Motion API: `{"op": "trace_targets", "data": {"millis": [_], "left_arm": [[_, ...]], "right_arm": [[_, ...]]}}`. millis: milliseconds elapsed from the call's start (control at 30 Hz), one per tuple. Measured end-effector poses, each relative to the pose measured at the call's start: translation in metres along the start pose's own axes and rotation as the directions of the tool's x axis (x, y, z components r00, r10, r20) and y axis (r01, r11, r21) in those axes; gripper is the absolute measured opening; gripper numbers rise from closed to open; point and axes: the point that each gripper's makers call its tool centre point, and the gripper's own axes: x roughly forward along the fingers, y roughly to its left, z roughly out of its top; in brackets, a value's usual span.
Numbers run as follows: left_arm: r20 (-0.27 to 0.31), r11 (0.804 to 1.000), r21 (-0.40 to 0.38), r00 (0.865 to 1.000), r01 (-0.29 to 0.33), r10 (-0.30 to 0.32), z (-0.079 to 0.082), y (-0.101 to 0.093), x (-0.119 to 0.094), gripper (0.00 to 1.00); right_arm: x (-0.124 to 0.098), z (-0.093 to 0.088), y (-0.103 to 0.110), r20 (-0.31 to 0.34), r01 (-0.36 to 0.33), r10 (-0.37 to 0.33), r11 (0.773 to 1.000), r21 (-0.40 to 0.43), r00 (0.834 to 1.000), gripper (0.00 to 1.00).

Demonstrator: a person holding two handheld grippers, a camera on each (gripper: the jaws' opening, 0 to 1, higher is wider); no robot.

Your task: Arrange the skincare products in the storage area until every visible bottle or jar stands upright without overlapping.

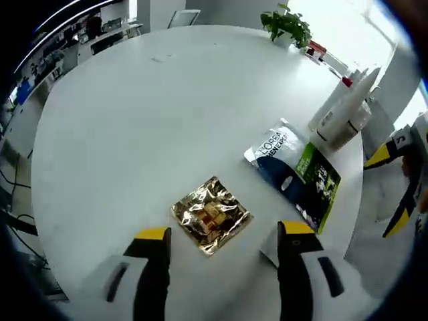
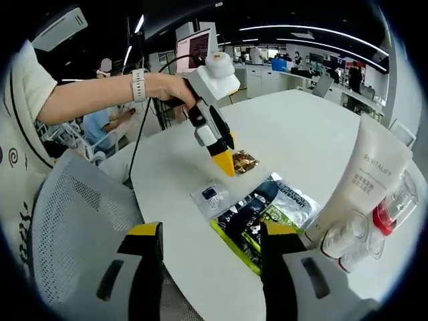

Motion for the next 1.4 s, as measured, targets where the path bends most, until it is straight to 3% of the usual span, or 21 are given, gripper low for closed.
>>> {"op": "trace_targets", "data": {"millis": [67,133,267,533,833,1067,1233,1300,1400], "left_arm": [[0.0,1.0,-0.019,1.0,-0.007,0.007,0.0,0.001,0.004,0.72],[0.006,0.998,-0.052,1.0,-0.025,0.026,0.001,-0.011,0.003,0.72],[0.003,0.998,-0.048,0.999,-0.037,0.037,0.002,-0.017,0.005,0.68],[-0.01,0.997,0.02,0.997,-0.073,0.073,0.011,-0.02,0.011,0.56],[-0.018,0.991,0.107,0.996,-0.081,0.084,0.017,-0.011,0.017,0.51],[-0.033,0.971,0.224,0.995,-0.085,0.095,0.019,-0.001,0.024,0.46],[-0.036,0.961,0.27,0.997,-0.06,0.072,0.023,-0.01,0.024,0.45],[-0.044,0.95,0.309,0.997,-0.04,0.057,0.023,-0.012,0.024,0.45],[-0.073,0.91,0.414,0.997,0.023,0.008,0.022,-0.023,0.026,0.45]], "right_arm": [[0.0,0.0,0.0,-0.001,-0.001,0.001,1.0,-0.003,1.0,0.59],[0.0,0.0,0.0,0.0,-0.001,0.001,1.0,-0.003,1.0,0.59],[-0.002,-0.001,-0.002,0.001,0.005,-0.005,1.0,0.001,1.0,0.58],[-0.002,-0.004,-0.003,-0.007,0.007,-0.007,1.0,0.006,1.0,0.58],[-0.001,-0.005,-0.001,-0.011,0.002,-0.002,1.0,0.002,1.0,0.58],[0.0,-0.005,0.0,-0.013,0.003,-0.003,1.0,0.003,1.0,0.58],[-0.001,-0.006,0.0,-0.015,0.006,-0.006,1.0,0.004,1.0,0.58],[-0.002,-0.007,-0.001,-0.015,0.007,-0.007,1.0,0.004,1.0,0.58],[-0.003,-0.007,-0.001,-0.016,0.008,-0.007,1.0,0.005,1.0,0.58]]}}
